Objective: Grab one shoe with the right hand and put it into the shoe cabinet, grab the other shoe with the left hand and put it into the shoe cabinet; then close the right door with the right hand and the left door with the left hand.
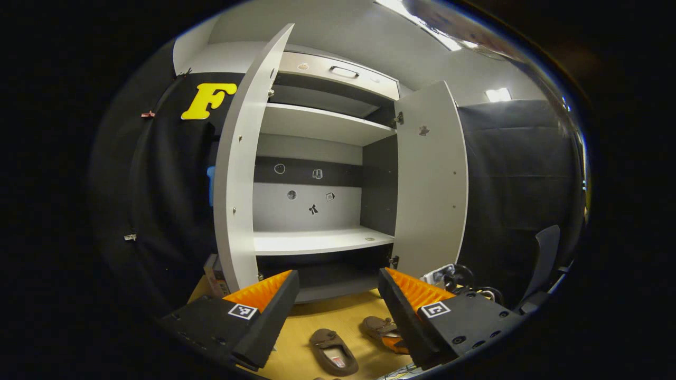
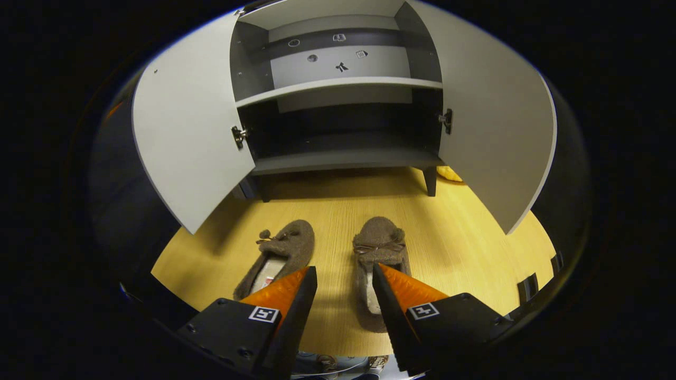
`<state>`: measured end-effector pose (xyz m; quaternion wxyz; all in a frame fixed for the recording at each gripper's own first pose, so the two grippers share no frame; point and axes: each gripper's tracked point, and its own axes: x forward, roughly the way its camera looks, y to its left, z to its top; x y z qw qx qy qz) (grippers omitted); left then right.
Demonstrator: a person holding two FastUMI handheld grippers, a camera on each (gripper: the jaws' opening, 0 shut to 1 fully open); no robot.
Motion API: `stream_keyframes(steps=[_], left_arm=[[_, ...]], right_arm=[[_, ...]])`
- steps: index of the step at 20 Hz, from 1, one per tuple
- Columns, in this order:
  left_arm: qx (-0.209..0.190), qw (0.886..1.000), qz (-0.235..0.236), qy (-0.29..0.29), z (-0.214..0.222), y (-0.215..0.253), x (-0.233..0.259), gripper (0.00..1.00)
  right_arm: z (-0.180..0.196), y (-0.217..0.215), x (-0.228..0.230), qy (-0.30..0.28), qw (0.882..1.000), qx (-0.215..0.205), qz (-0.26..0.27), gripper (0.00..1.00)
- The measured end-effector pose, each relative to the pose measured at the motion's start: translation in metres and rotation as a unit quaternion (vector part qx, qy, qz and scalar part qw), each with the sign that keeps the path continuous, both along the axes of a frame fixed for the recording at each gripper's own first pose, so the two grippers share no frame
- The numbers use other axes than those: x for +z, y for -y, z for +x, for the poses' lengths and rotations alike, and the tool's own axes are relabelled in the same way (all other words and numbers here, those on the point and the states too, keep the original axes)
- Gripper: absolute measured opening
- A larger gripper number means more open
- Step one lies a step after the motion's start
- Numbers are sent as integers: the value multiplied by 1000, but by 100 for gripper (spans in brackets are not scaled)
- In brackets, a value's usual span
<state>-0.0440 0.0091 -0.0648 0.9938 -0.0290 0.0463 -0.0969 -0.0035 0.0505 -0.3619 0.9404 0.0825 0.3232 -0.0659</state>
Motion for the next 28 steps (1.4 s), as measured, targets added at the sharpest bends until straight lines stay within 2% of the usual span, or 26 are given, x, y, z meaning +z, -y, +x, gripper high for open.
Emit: stream_keyframes(steps=[3,7,9,10,15,17,18,19,21,23,25,26,28], left_arm=[[-5,1000,22,-19,1,0,-18,96],[-8,998,36,-46,2,-1,-41,96],[-7,998,27,-56,2,-2,-49,96],[-4,998,21,-59,2,-2,-51,96],[6,997,12,-82,6,-8,-65,96],[11,996,10,-83,7,-10,-67,96],[13,997,10,-81,7,-11,-66,96],[13,997,10,-82,8,-10,-67,96],[11,996,14,-85,8,-8,-69,96],[8,996,18,-86,9,-6,-70,96],[7,996,17,-85,8,-4,-69,96],[6,996,16,-85,8,-4,-69,96],[7,996,13,-87,8,-6,-70,96]], right_arm=[[10,4,-29,-15,1000,-3,-7,69],[26,12,-65,-37,999,-9,-12,69],[35,15,-75,-43,999,-10,-14,49],[38,15,-77,-42,999,-8,-18,56],[55,21,-84,-50,998,-3,-29,56],[62,27,-94,-47,998,-6,-29,39],[55,24,-87,-52,998,-7,-25,24],[55,23,-86,-52,998,-6,-24,23],[53,30,-88,-57,997,-6,-42,27],[60,30,-94,-51,998,-2,-44,5],[55,26,-88,-54,998,13,-43,5],[55,26,-87,-55,998,16,-38,9],[53,31,-75,-48,998,17,-36,5]])
